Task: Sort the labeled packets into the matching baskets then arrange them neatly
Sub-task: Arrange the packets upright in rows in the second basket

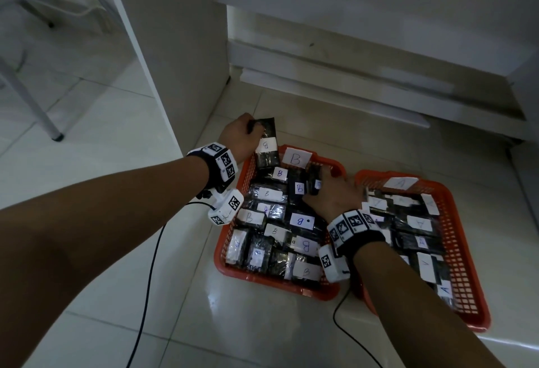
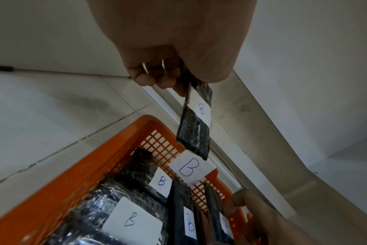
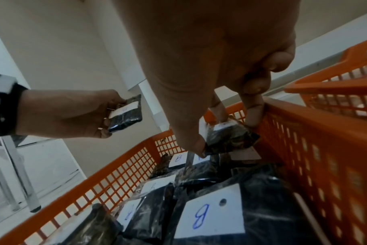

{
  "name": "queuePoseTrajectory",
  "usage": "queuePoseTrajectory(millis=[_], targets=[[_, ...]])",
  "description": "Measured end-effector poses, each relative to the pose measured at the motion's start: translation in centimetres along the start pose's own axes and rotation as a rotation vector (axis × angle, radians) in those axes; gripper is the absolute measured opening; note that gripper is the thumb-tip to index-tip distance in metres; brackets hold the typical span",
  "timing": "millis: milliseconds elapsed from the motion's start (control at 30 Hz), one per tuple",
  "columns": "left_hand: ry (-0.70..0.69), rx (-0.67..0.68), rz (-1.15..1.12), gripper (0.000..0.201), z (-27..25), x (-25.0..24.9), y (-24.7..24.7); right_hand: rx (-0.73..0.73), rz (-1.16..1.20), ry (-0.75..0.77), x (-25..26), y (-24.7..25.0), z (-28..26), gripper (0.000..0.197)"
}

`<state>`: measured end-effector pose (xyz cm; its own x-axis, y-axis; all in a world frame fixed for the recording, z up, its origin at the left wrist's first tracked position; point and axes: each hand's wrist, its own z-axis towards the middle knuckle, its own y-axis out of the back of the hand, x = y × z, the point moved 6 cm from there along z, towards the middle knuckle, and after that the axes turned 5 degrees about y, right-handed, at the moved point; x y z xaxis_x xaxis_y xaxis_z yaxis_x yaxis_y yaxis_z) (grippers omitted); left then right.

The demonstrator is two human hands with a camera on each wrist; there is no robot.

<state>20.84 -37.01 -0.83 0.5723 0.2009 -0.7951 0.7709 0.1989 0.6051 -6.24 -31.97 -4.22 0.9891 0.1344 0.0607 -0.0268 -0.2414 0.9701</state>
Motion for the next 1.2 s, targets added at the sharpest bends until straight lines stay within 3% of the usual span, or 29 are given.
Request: queuePoseTrajectory(millis=[167,333,600,833,1000,1200], targets=[[0.003,-0.039,0.007,0.022,0.3,1.2,1.2,0.023,0.194,-0.029,-0.2,-0.6,1.1,0.101],[0.013,-0.069,0.003,0.024,0.6,2.1,2.4,0.098,0.305,0.151,2.1,-0.1,1.1,0.069],[0.026,-0.085,-0.03,0.022,0.7,3.0,3.8,0.174,0.303,0.412,6.6,-0.7,2.5,0.061],[0.058,-0.139,-0.037,0.025,0.7,4.0,4.5,0.252,0.275,0.383,7.5,-2.5,3.8,0.071],[0.063,-0.109,-0.004,0.026,0.9,4.2,4.2,0.224,0.291,0.379,7.2,-3.8,4.2,0.045],[0.045,-0.077,0.023,0.021,1.0,3.9,3.1,0.23,0.289,0.381,7.4,-4.3,4.3,0.044]])
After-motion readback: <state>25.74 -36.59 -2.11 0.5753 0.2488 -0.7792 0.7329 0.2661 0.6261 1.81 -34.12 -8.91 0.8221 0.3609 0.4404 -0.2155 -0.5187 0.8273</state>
